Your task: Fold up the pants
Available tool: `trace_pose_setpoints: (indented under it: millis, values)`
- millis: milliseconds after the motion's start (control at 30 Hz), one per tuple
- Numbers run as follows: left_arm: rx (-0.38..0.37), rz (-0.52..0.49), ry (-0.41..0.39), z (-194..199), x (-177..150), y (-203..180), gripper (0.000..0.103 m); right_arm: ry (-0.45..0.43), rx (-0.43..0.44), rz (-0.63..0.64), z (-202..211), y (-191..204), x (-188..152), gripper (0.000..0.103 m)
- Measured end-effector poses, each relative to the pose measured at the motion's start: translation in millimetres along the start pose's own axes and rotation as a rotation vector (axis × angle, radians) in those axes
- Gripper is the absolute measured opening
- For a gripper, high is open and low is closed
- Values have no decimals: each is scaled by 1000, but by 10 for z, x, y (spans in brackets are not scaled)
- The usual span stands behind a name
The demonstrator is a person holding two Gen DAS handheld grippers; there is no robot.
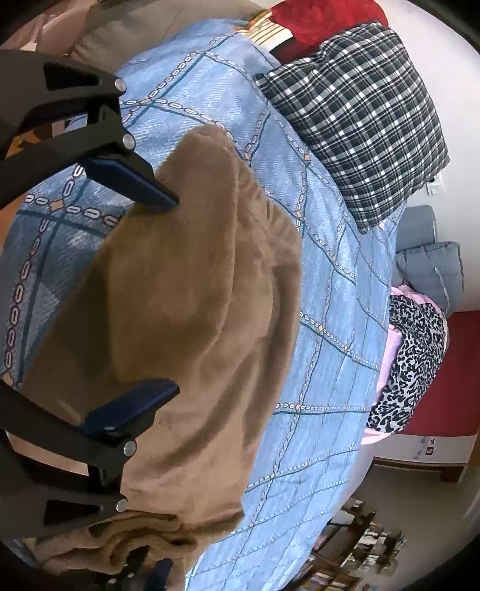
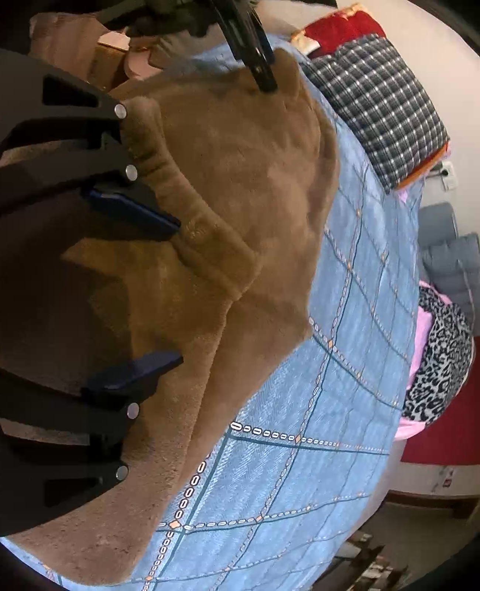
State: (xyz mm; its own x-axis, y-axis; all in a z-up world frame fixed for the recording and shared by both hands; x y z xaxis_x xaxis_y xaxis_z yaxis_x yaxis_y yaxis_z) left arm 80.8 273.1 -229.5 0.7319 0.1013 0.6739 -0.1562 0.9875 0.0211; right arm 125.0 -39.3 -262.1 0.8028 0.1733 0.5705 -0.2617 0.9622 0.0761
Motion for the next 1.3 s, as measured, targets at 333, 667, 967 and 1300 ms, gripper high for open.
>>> trace_pose_setpoints:
  millis: [333,667,967,1300]
  values:
    - [-127,183,-35,4,44,229,96,1,-8,2,-25,-15,-18,68]
    - [-136,325,-149,225,112,529,97,-5,-8,1,-16,3,-27,68]
    - [-75,436,-84,-59,-13,916,100,-8,-8,1,-13,2,-30,68]
    - [-267,525,-42,-494,145,761,100,-12,-11,-1,-11,1,-18,68]
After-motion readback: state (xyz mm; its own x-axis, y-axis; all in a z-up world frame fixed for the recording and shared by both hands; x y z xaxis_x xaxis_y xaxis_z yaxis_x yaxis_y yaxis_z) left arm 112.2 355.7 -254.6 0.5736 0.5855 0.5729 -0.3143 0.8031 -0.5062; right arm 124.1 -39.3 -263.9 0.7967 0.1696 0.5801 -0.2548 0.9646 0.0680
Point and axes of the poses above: each gripper's, at about its wrist camera, not at the fingertips, and z roughly against the way its jaws point, y to its left, x to its top, the point moved 10 cm from there along -z, roughly the way its jaws point, and after that the axes turned 4 degrees about -x, right-handed, at the moved point
